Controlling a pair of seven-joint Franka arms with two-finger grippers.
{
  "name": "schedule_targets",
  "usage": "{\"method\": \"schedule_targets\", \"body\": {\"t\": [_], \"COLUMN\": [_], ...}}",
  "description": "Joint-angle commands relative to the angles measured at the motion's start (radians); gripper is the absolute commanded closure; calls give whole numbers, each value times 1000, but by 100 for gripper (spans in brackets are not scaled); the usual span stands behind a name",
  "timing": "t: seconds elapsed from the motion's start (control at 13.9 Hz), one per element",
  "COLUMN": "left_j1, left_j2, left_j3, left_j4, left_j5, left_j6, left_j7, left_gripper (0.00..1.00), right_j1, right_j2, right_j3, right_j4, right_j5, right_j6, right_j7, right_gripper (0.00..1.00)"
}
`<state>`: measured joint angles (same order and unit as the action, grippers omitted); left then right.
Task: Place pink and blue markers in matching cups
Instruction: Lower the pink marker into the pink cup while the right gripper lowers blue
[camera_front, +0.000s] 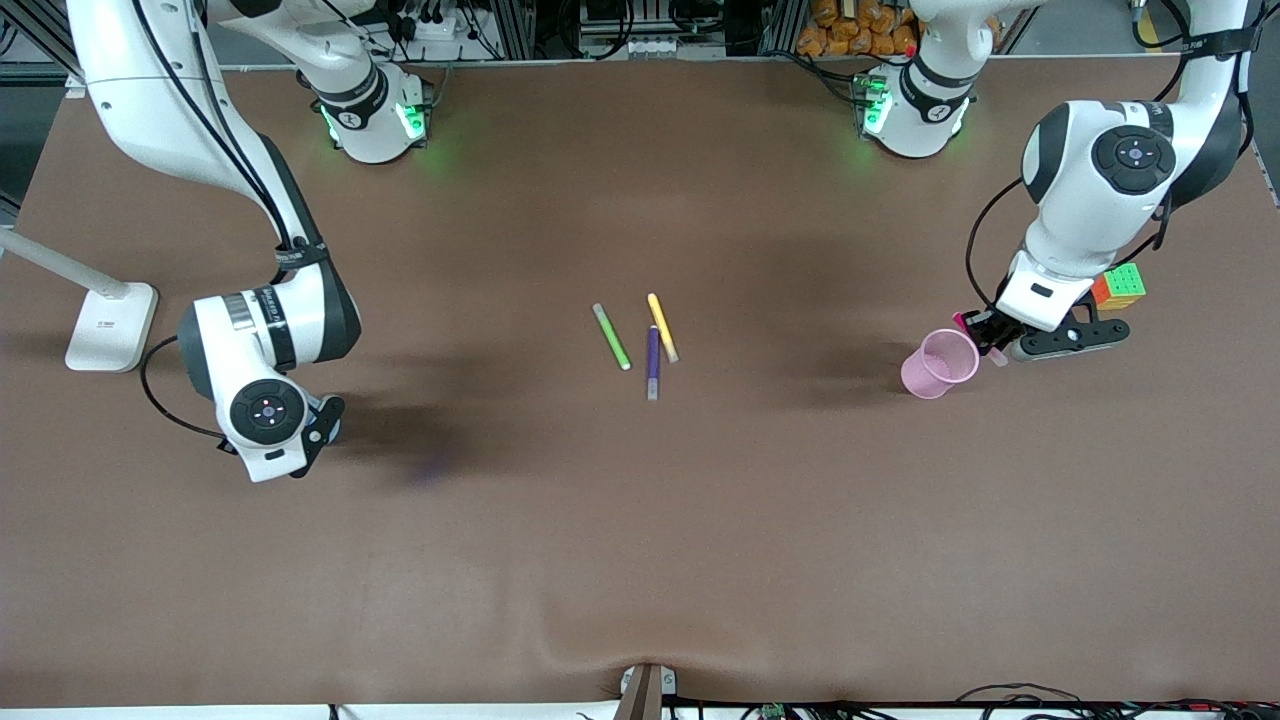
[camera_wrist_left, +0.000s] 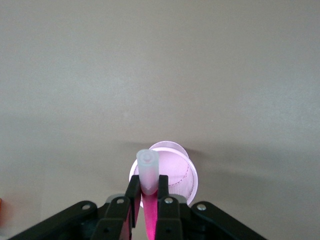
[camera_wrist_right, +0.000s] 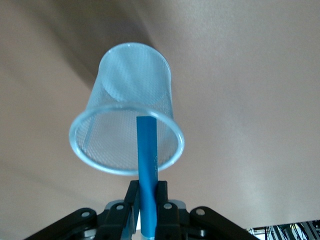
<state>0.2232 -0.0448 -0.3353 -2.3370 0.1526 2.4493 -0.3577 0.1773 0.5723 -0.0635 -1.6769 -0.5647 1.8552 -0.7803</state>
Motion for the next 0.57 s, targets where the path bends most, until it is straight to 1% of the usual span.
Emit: {"method": "schedule_targets", "body": {"t": [0.0, 0.29, 0.43, 0.5], "left_j1": [7, 8, 8, 8], "left_j2": [-24, -20, -17, -17], "left_j3": [-5, -5, -5, -4], "left_j4": [-24, -38, -47, -50], "left_j5": [15, 15, 15, 15], "left_j6": [23, 52, 65, 71], "left_j7": [6, 6, 8, 8], "left_gripper": [100, 100, 100, 100], "right_j1": [-4, 2, 4, 4], "right_j2": [-25, -25, -25, -25], "right_j3": [16, 16, 16, 16], "right_j4": [-41, -38, -38, -38], "right_j5": [-14, -14, -14, -14], "right_j6": [12, 7, 9, 9], "right_j7": [45, 52, 52, 52], "right_gripper": [100, 100, 89, 88]}}
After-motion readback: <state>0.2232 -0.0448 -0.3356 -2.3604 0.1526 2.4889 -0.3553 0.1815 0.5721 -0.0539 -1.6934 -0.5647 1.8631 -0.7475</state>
